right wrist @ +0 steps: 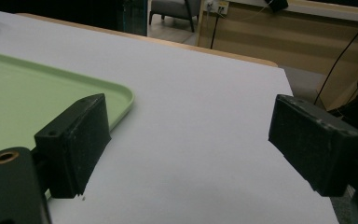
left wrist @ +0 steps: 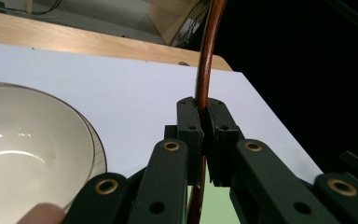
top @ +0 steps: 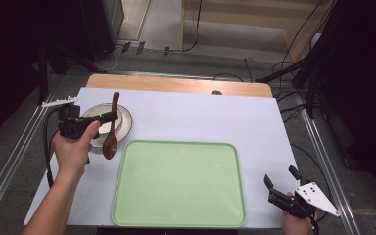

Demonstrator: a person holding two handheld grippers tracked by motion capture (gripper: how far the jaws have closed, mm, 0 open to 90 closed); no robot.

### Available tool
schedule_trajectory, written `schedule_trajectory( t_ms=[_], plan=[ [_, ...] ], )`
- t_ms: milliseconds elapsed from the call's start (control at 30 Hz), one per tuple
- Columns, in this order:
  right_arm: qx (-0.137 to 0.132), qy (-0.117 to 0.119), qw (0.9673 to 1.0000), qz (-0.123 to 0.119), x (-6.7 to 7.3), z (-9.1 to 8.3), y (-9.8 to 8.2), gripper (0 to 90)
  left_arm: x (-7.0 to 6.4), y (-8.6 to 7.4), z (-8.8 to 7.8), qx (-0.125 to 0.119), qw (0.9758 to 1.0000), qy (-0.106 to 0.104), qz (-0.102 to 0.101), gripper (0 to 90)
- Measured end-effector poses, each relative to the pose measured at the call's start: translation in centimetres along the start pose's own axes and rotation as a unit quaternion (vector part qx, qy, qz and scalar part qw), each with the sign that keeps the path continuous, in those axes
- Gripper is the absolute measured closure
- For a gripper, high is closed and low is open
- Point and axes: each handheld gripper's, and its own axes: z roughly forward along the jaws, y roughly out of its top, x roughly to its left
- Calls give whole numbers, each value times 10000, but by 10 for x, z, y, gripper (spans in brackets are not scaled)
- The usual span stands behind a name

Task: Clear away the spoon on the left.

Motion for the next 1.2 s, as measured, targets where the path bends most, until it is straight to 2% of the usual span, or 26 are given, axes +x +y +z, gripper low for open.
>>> schedule_trajectory(
  t_ms=[400,533,833,1200],
  plan=[
    [-15,13,10000,13,0,-1,0,133,-9,-28,5,133,9999,-36,-33,857],
    [-11,11,10000,2,0,-1,0,133,-9,-39,5,101,9997,-127,-178,857],
    [-12,11,10000,3,0,-1,0,133,-13,-57,9,187,9996,-140,-177,857],
    [-11,14,10000,6,0,-1,0,133,-15,-80,15,282,9987,-255,-349,856]
  ],
)
